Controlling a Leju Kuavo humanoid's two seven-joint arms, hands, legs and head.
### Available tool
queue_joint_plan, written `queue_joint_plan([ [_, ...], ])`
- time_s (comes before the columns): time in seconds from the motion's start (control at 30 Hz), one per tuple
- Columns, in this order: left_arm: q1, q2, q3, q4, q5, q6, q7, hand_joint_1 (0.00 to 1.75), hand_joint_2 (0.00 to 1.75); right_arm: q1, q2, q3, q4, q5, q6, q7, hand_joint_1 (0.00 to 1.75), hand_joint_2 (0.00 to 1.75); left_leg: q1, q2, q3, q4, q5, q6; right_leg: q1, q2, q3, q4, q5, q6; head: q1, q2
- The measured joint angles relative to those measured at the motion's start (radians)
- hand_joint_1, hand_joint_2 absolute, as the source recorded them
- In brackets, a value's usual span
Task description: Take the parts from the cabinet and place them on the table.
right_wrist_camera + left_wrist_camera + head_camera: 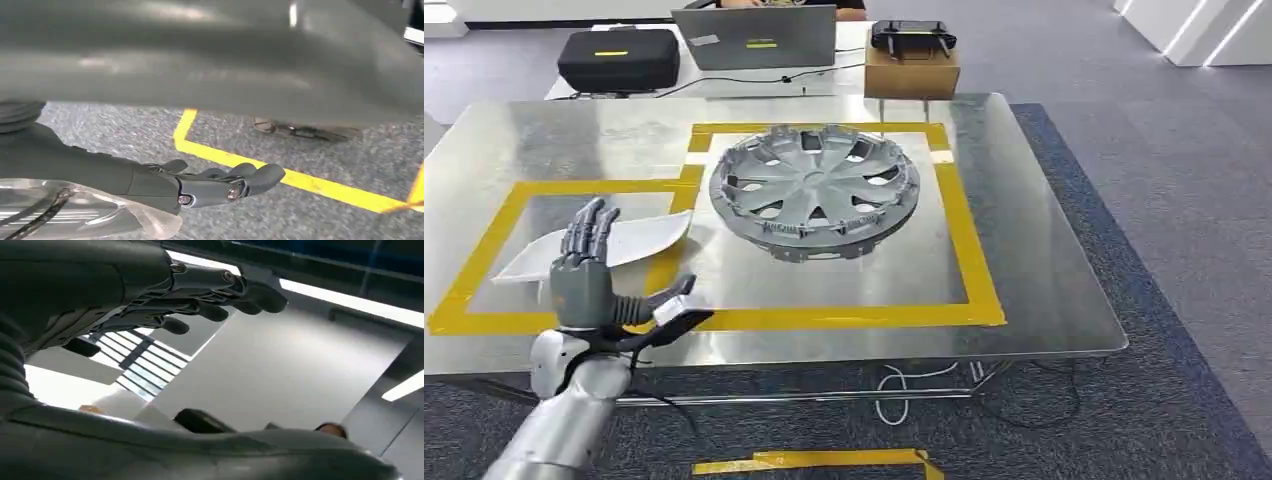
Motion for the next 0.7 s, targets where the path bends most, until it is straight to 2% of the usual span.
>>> queue_joint_plan([
  [0.13,0.186,-0.034,0.001,-0.345,0.093,0.001,-0.017,0.0,0.0,0.003,0.009,-0.011,0.02,-0.006,-0.027,-0.002,0.0,0.0,0.0,0.0,0.0,0.0,-0.002,0.001,0.0,-0.001,-0.001,0.0,-0.002,-0.001,-0.001,0.0],
  [0.3,0.323,-0.051,0.002,-0.602,0.126,0.0,-0.02,0.0,0.0,0.0,0.01,-0.02,0.037,-0.007,-0.04,-0.011,0.0,0.0,0.0,-0.004,0.0,-0.001,-0.001,0.001,0.001,-0.006,0.002,0.001,-0.004,-0.001,-0.001,0.0],
  [0.47,0.418,-0.061,0.047,-0.753,0.178,-0.002,-0.02,0.0,0.0,-0.003,0.01,-0.022,0.057,-0.002,-0.061,-0.03,0.0,0.0,0.001,-0.006,0.0,-0.001,-0.001,0.001,0.001,-0.008,0.003,0.001,-0.004,-0.001,0.0,0.0],
  [0.57,0.492,-0.073,0.102,-0.844,0.27,-0.002,-0.02,0.0,0.0,-0.01,0.009,-0.026,0.083,-0.001,-0.088,-0.051,0.0,0.0,0.001,-0.006,0.001,-0.001,-0.001,0.001,0.002,-0.008,0.002,0.001,-0.004,-0.001,0.0,0.0],
  [0.7,0.55,-0.093,0.173,-0.905,0.358,-0.003,-0.02,0.0,0.0,-0.02,0.009,-0.033,0.104,-0.001,-0.102,-0.062,0.0,0.0,0.001,-0.006,0.001,-0.001,-0.001,0.001,0.002,-0.009,0.003,0.001,-0.004,-0.001,0.0,0.0],
])
